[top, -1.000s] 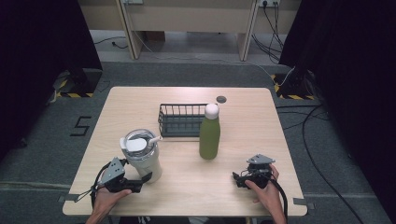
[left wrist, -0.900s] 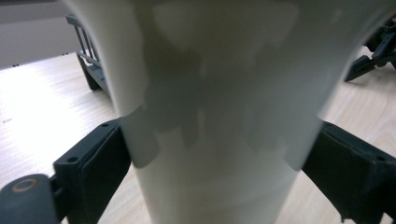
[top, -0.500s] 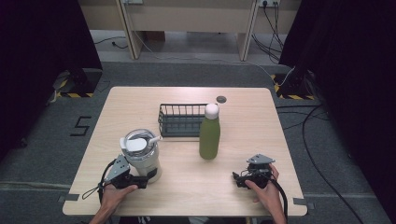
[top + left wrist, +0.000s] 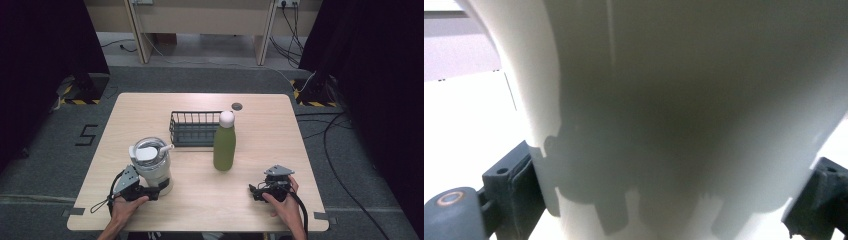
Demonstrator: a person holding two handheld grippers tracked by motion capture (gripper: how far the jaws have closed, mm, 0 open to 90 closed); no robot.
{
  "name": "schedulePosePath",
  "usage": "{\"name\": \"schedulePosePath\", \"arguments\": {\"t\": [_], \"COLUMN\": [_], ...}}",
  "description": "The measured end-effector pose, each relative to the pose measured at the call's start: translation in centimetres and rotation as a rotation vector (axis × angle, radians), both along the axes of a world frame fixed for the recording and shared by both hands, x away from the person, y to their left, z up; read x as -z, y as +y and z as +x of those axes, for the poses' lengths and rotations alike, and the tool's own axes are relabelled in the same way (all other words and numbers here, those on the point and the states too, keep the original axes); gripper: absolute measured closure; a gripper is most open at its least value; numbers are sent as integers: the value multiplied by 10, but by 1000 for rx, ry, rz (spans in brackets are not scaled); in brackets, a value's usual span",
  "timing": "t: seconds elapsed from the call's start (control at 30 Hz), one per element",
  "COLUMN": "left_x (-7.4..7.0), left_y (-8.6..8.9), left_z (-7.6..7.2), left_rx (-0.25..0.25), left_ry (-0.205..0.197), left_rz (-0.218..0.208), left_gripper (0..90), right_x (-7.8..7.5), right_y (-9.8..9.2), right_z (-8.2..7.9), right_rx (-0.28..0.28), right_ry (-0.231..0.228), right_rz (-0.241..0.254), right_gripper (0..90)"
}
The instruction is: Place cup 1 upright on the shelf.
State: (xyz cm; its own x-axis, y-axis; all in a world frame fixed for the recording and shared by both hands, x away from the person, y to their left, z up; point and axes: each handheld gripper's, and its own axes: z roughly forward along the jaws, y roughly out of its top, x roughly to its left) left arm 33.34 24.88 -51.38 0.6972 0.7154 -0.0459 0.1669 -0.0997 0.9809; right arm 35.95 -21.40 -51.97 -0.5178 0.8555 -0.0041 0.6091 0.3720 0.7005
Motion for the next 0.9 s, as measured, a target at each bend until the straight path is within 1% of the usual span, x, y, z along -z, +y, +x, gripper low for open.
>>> {"name": "schedulePosePath", "arguments": {"t": [0.13,0.23,0.37,0.43,0.5,0.6,0.7,0.77,0.83,0.87,0.9], "left_x": [-1,0,0,0,0,0,-3,-5,-7,-11,-14], "left_y": [0,0,0,1,2,2,1,0,-1,-1,-2], "left_z": [0,0,-1,0,1,0,0,-1,-2,-2,-1], "left_rx": [0,0,4,7,8,12,20,28,31,38,38], "left_ry": [-4,-4,-14,-10,-2,-4,-11,-16,-23,-44,-53], "left_rz": [9,6,9,11,1,0,11,0,-1,0,-1], "left_gripper": [101,103,104,105,105,105,105,105,105,105,105], "right_x": [0,0,0,0,0,0,0,0,0,0,0], "right_y": [0,0,0,0,0,0,0,0,0,0,0], "right_z": [0,0,0,0,0,0,0,0,0,0,0], "right_rx": [-1,-1,-1,-1,-1,-1,-1,-1,-1,-1,-1], "right_ry": [0,0,1,0,1,1,1,1,1,1,1], "right_rz": [0,0,0,0,0,1,1,1,0,1,1], "right_gripper": [3,3,4,3,3,3,3,3,3,3,4]}}
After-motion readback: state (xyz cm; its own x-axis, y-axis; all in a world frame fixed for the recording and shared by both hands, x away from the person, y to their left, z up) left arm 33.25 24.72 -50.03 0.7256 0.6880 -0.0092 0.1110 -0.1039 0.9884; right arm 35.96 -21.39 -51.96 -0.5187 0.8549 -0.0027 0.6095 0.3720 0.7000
